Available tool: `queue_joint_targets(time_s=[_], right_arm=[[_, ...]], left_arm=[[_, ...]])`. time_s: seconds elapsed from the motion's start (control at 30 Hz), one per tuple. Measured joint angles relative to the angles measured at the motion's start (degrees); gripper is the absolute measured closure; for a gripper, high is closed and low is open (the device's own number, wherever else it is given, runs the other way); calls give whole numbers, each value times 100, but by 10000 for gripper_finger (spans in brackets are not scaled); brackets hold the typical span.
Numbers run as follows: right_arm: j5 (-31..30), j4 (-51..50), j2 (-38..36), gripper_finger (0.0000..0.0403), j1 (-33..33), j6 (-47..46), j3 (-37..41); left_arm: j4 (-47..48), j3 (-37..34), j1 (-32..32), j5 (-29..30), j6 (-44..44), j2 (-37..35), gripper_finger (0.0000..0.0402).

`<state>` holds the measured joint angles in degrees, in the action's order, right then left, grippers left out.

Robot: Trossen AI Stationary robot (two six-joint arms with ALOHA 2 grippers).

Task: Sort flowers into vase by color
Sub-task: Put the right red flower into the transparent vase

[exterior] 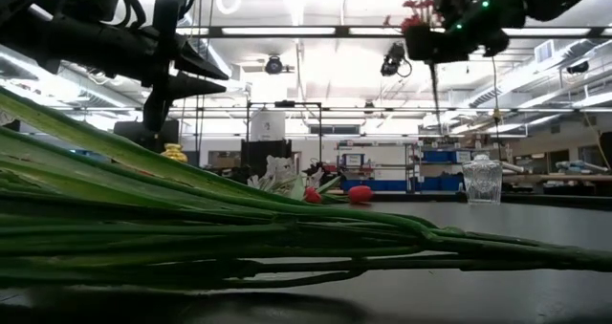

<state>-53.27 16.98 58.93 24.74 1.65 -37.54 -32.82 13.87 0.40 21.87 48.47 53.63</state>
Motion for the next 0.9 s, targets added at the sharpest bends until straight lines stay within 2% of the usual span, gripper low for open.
queue_joint_targets(time_s=[0.1,0.27,0.43,0.57,0.7,0.9], right_arm=[[95,-705,-334,330,312,-438,0],[632,-1728,-732,330,739,-985,4],[662,-2180,-1085,330,947,-1052,4],[851,-2221,-1236,330,1098,-1072,161],[1076,-2118,-1340,330,1198,-1488,496],[1169,-1661,-1385,330,1203,-1550,1064]], left_arm=[[2,0,0,92,0,0,317],[0,0,0,214,0,0,317],[0,0,0,306,-4,0,317],[2,0,20,426,-33,0,317],[2,0,86,432,-107,0,317],[2,0,94,436,-107,0,317]])
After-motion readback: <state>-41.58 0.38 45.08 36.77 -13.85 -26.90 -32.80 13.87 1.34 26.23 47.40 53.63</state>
